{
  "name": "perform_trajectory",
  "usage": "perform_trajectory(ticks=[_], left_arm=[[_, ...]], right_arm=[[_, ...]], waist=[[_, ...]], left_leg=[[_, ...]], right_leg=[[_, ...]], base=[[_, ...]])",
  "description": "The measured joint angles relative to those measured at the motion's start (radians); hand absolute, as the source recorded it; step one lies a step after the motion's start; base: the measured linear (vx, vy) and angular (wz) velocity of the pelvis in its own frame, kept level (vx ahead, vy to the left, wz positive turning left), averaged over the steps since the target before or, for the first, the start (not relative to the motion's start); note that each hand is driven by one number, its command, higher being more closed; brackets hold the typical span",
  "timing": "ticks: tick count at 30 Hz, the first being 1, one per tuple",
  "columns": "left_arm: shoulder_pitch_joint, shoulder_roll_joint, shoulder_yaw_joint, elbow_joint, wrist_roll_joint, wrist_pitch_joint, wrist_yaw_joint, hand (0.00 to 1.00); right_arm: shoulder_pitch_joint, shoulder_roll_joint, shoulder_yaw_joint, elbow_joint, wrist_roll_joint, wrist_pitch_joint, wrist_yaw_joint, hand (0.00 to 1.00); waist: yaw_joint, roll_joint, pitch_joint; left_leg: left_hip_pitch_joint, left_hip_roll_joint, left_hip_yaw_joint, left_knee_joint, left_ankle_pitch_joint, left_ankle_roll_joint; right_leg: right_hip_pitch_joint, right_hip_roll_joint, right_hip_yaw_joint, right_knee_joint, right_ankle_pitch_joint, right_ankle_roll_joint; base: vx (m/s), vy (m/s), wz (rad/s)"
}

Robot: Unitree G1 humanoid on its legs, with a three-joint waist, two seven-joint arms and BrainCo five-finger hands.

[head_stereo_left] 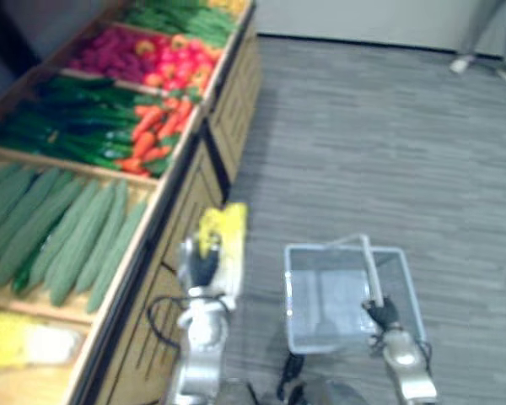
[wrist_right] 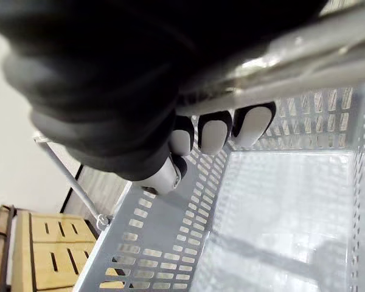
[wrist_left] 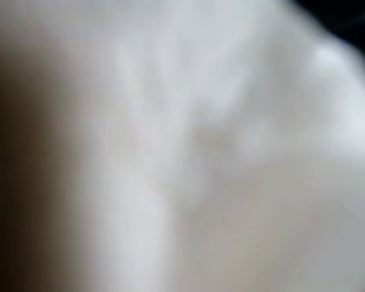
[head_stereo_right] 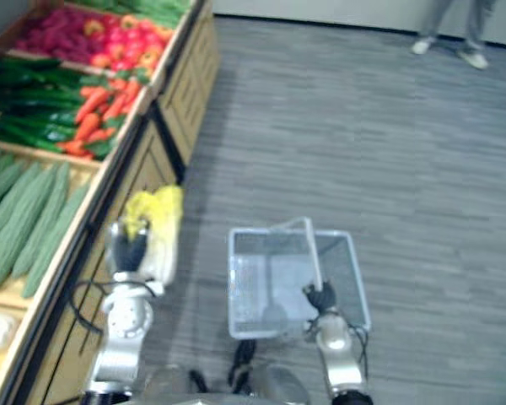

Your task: Pick vegetable in the basket

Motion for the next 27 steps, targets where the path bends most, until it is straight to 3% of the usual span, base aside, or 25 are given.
perform_trajectory(ticks=[3, 5, 7, 9, 11, 12, 13, 14, 16, 17, 18, 19, 20, 21, 22, 23, 25, 27], left_arm=[[0.024, 0.001, -0.074, 0.075, -0.054, 0.000, -0.057, 1.00], [0.023, 0.003, -0.116, 0.110, -0.091, -0.004, -0.087, 1.00], [0.019, 0.012, -0.153, 0.167, -0.122, -0.009, -0.123, 1.00], [0.006, 0.025, -0.210, 0.262, -0.126, -0.008, -0.171, 1.00], [-0.003, 0.048, -0.246, 0.295, -0.125, 0.001, -0.188, 1.00], [-0.036, 0.073, -0.283, 0.327, -0.123, 0.005, -0.196, 1.00], [-0.060, 0.078, -0.295, 0.344, -0.121, 0.006, -0.196, 1.00], [-0.121, 0.081, -0.310, 0.380, -0.116, 0.007, -0.195, 1.00], [-0.218, 0.086, -0.326, 0.432, -0.114, 0.011, -0.189, 1.00], [-0.271, 0.092, -0.336, 0.463, -0.107, 0.014, -0.183, 1.00], [-0.299, 0.094, -0.347, 0.478, -0.106, 0.014, -0.178, 1.00], [-0.305, 0.091, -0.350, 0.488, -0.099, 0.014, -0.175, 1.00], [-0.306, 0.084, -0.353, 0.511, -0.075, 0.016, -0.174, 1.00], [-0.307, 0.082, -0.352, 0.525, -0.068, 0.015, -0.174, 1.00], [-0.316, 0.080, -0.350, 0.550, -0.067, 0.016, -0.174, 1.00], [-0.326, 0.076, -0.342, 0.568, -0.067, 0.025, -0.174, 0.00], [-0.330, 0.068, -0.340, 0.570, -0.068, 0.029, -0.174, 0.00], [-0.348, 0.060, -0.335, 0.571, -0.068, 0.031, -0.172, 0.00]], right_arm=[[0.005, -0.026, 0.036, -0.063, 0.002, 0.000, 0.002, 1.00], [0.030, -0.024, 0.038, -0.144, 0.008, 0.001, 0.008, 1.00], [0.056, -0.013, 0.048, -0.212, 0.031, 0.000, 0.020, 1.00], [0.060, -0.004, 0.077, -0.239, 0.064, -0.001, 0.029, 1.00], [0.065, 0.010, 0.095, -0.247, 0.083, -0.003, 0.046, 1.00], [0.080, 0.023, 0.122, -0.250, 0.095, -0.004, 0.060, 1.00], [0.090, 0.027, 0.133, -0.257, 0.115, -0.005, 0.063, 1.00], [0.108, 0.025, 0.160, -0.274, 0.135, -0.006, 0.066, 1.00], [0.123, 0.024, 0.209, -0.296, 0.176, -0.013, 0.084, 1.00], [0.129, 0.024, 0.239, -0.313, 0.210, -0.014, 0.105, 1.00], [0.148, 0.021, 0.270, -0.342, 0.234, -0.015, 0.113, 1.00], [0.161, 0.018, 0.284, -0.354, 0.242, -0.017, 0.123, 1.00], [0.171, 0.000, 0.319, -0.364, 0.269, -0.020, 0.144, 1.00], [0.172, -0.012, 0.340, -0.370, 0.283, -0.020, 0.156, 1.00], [0.170, -0.022, 0.372, -0.381, 0.319, -0.020, 0.185, 1.00], [0.173, -0.040, 0.398, -0.401, 0.348, -0.022, 0.212, 1.00], [0.169, -0.080, 0.426, -0.423, 0.369, -0.022, 0.238, 1.00], [0.169, -0.103, 0.429, -0.450, 0.393, -0.024, 0.260, 1.00]], waist=[[-0.002, 0.029, -0.020], [-0.006, 0.028, -0.031], [-0.009, 0.005, -0.037], [-0.029, -0.026, -0.038], [-0.040, -0.033, -0.037], [-0.059, -0.035, -0.036], [-0.067, -0.036, -0.035], [-0.068, -0.038, -0.034], [-0.066, -0.033, -0.030], [-0.070, -0.033, -0.029], [-0.079, -0.040, -0.032], [-0.080, -0.041, -0.033], [-0.086, -0.011, -0.035], [-0.086, 0.000, -0.039], [-0.088, -0.001, -0.037], [-0.084, 0.005, -0.033], [-0.057, 0.018, -0.014], [-0.045, 0.010, -0.005]], left_leg=[[-0.029, 0.005, -0.002, -0.086, 0.068, 0.043], [-0.023, -0.006, 0.019, -0.134, 0.110, 0.052], [0.021, -0.035, 0.041, -0.214, 0.153, 0.056], [0.096, -0.073, 0.049, -0.308, 0.201, 0.063], [0.125, -0.079, 0.059, -0.314, 0.187, 0.070], [0.148, -0.076, 0.046, -0.311, 0.177, 0.080], [0.150, -0.075, 0.032, -0.307, 0.171, 0.085], [0.148, -0.075, 0.008, -0.311, 0.163, 0.083], [0.137, -0.065, -0.039, -0.326, 0.156, 0.073], [0.138, -0.056, -0.061, -0.341, 0.153, 0.065], [0.143, -0.057, -0.076, -0.340, 0.140, 0.038], [0.156, -0.054, -0.082, -0.340, 0.129, 0.022], [0.180, -0.020, -0.081, -0.319, 0.121, 0.004], [0.176, -0.002, -0.077, -0.280, 0.111, -0.009], [0.114, 0.042, -0.071, -0.097, 0.090, -0.018], [-0.004, 0.107, -0.088, 0.204, 0.102, 0.007], [-0.124, 0.170, -0.131, 0.539, 0.103, 0.006], [-0.192, 0.164, -0.105, 0.569, 0.095, -0.003]], right_leg=[[0.011, 0.020, 0.089, -0.002, 0.003, 0.007], [0.003, 0.022, 0.124, 0.003, -0.001, 0.019], [-0.033, -0.002, 0.150, 0.081, -0.046, 0.043], [-0.101, -0.056, 0.155, 0.293, -0.099, 0.085], [-0.173, -0.101, 0.145, 0.495, -0.091, 0.098], [-0.231, -0.136, 0.145, 0.641, -0.083, 0.124], [-0.238, -0.144, 0.148, 0.652, -0.091, 0.111], [-0.258, -0.152, 0.159, 0.620, -0.097, 0.102], [-0.268, -0.143, 0.184, 0.444, -0.080, 0.118], [-0.260, -0.123, 0.216, 0.289, -0.036, 0.128], [-0.236, -0.124, 0.240, 0.174, 0.060, 0.114], [-0.225, -0.124, 0.245, 0.174, 0.102, 0.093], [-0.203, -0.096, 0.234, 0.198, 0.065, 0.077], [-0.194, -0.082, 0.231, 0.204, 0.045, 0.072], [-0.165, -0.061, 0.229, 0.206, 0.031, 0.054], [-0.117, -0.034, 0.227, 0.183, 0.025, 0.043], [-0.016, 0.001, 0.250, 0.136, 0.017, 0.030], [0.078, -0.008, 0.275, 0.081, 0.014, 0.028]], base=[[0.06, 0.109, -0.93], [0.14, 0.127, -0.66], [0.16, 0.115, -0.41], [0.15, 0.082, -0.26], [0.14, 0.084, -0.07], [0.15, 0.075, 0.28], [0.18, 0.051, 0.50], [0.23, 0.007, 0.58], [0.26, -0.048, 0.52], [0.30, -0.123, 0.58], [0.25, -0.107, 0.52], [0.40, -0.197, 0.34], [0.36, -0.180, 0.08], [0.53, -0.264, -0.03], [0.43, -0.209, -0.11], [0.43, -0.193, -0.21], [0.43, -0.085, -0.40], [0.44, 0.005, -0.38]])
